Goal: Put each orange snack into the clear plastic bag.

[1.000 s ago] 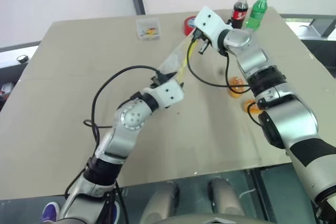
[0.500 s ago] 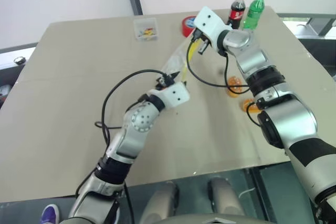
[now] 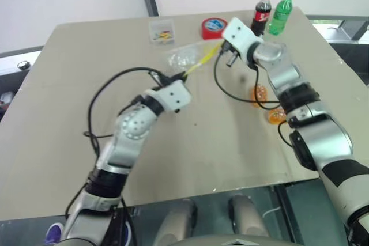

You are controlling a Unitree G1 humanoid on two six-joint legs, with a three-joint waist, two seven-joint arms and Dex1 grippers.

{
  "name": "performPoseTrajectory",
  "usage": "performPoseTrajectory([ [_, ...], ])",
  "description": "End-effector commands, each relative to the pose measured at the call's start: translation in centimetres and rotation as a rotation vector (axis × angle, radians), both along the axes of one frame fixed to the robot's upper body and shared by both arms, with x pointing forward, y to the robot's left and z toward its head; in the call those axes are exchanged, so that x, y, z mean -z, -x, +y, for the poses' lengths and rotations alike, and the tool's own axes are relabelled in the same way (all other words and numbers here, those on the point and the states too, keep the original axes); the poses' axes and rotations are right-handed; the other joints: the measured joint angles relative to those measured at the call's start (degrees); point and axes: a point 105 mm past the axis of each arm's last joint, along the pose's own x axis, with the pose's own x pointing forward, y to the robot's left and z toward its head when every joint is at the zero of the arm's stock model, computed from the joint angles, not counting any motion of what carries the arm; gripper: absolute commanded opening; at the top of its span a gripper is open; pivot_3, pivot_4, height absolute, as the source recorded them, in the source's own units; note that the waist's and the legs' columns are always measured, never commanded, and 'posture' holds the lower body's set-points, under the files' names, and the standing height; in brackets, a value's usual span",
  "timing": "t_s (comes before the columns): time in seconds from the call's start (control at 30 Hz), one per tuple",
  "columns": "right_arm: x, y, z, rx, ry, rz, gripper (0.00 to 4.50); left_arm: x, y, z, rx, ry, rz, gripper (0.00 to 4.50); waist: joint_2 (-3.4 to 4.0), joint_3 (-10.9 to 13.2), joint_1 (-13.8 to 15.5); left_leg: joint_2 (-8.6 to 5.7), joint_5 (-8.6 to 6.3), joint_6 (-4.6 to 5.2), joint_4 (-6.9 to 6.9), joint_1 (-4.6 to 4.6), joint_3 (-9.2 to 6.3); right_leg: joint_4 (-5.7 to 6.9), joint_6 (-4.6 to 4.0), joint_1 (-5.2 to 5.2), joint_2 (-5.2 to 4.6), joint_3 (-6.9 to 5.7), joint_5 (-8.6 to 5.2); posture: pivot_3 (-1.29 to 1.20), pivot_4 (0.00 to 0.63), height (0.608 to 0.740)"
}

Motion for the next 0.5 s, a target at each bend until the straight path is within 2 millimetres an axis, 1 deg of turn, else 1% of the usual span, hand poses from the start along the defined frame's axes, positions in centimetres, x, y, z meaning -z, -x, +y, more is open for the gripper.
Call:
performPoseTrajectory([
  [0.03, -1.0, 2.1, 0.0, -0.091, 0.068, -0.053, 0.0, -2.0, 0.5, 1.9, 0.069, 0.044, -0.01, 0.04, 0.0, 0.0, -0.11, 0.0, 0.0, 0.0, 0.03, -0.03, -0.03, -0.01, 0.0, -0.01, 0.0, -0.03, 0.0, 0.0, 0.15, 0.74],
  [0.07, -0.8, 2.5, -0.2, -0.087, 0.066, -0.059, 0.0, -2.0, 0.7, 2.0, 0.091, 0.044, 0.001, 0.04, 0.01, 0.0, -0.3, 0.0, 0.0, 0.0, 0.03, -0.03, -0.02, 0.0, 0.0, -0.01, 0.0, -0.03, 0.0, 0.0, 0.15, 0.74],
  [0.1, -0.5, 2.9, -0.3, -0.084, 0.061, -0.057, 0.29, -1.9, 0.9, 2.1, 0.113, 0.038, 0.016, 0.01, 0.02, 0.0, -0.43, 0.0, 0.0, 0.0, 0.02, -0.02, 0.01, 0.01, 0.0, -0.02, 0.0, -0.01, 0.0, 0.0, 0.15, 0.74],
  [0.17, 0.0, 3.6, -0.5, -0.077, 0.052, -0.057, 0.97, -2.0, 1.0, 2.4, 0.131, 0.054, 0.041, 0.0, 0.01, -0.01, -0.29, 0.01, 0.0, 0.0, 0.03, -0.01, -0.01, 0.04, 0.0, -0.01, 0.01, -0.01, 0.0, 0.0, 0.15, 0.74],
  [0.27, 0.9, 4.9, -1.4, -0.032, 0.016, -0.055, 2.27, -1.5, 0.9, 3.0, 0.14, 0.066, 0.1, 0.0, 0.01, -0.02, -0.01, 0.02, 0.0, 0.0, 0.06, 0.0, -0.06, 0.05, 0.0, 0.01, 0.02, -0.06, 0.0, 0.0, 0.15, 0.74],
  [0.33, 1.5, 6.0, -1.8, -0.027, -0.01, -0.019, 2.27, -1.1, 0.8, 3.3, 0.137, 0.063, 0.131, 0.0, 0.02, -0.03, 0.15, 0.01, 0.0, 0.0, 0.08, 0.0, -0.04, 0.05, 0.0, 0.02, 0.02, -0.05, 0.0, 0.0, 0.15, 0.74],
  [0.37, 1.9, 7.1, -2.0, -0.028, -0.052, 0.021, 2.27, -0.8, 0.8, 3.3, 0.137, 0.055, 0.147, 0.0, 0.02, -0.03, 0.22, 0.01, 0.0, 0.0, 0.08, -0.01, -0.05, 0.04, 0.0, 0.02, 0.01, -0.05, 0.0, 0.0, 0.15, 0.74],
  [0.43, 2.1, 8.6, -2.4, -0.009, -0.15, 0.079, 2.27, -0.3, 0.7, 3.4, 0.135, 0.037, 0.171, 0.0, 0.01, -0.03, 0.48, -0.01, 0.0, 0.01, 0.09, -0.02, -0.05, 0.04, 0.01, 0.02, 0.01, -0.04, 0.0, 0.0, 0.15, 0.74],
  [0.47, 2.4, 9.4, -2.4, -0.011, -0.19, 0.117, 1.66, -0.2, 0.7, 3.4, 0.136, 0.025, 0.173, 0.0, 0.02, -0.03, 0.57, 0.0, 0.0, 0.01, 0.09, -0.02, -0.09, 0.04, 0.0, 0.02, 0.02, -0.06, 0.0, 0.0, 0.15, 0.74],
  [0.5, 2.5, 9.9, -2.4, -0.012, -0.213, 0.141, 1.37, -0.1, 0.7, 3.4, 0.137, 0.018, 0.173, 0.0, 0.02, -0.03, 0.52, 0.0, 0.0, 0.01, 0.08, -0.02, -0.08, 0.05, 0.0, 0.02, 0.02, -0.06, 0.0, 0.0, 0.15, 0.74],
])
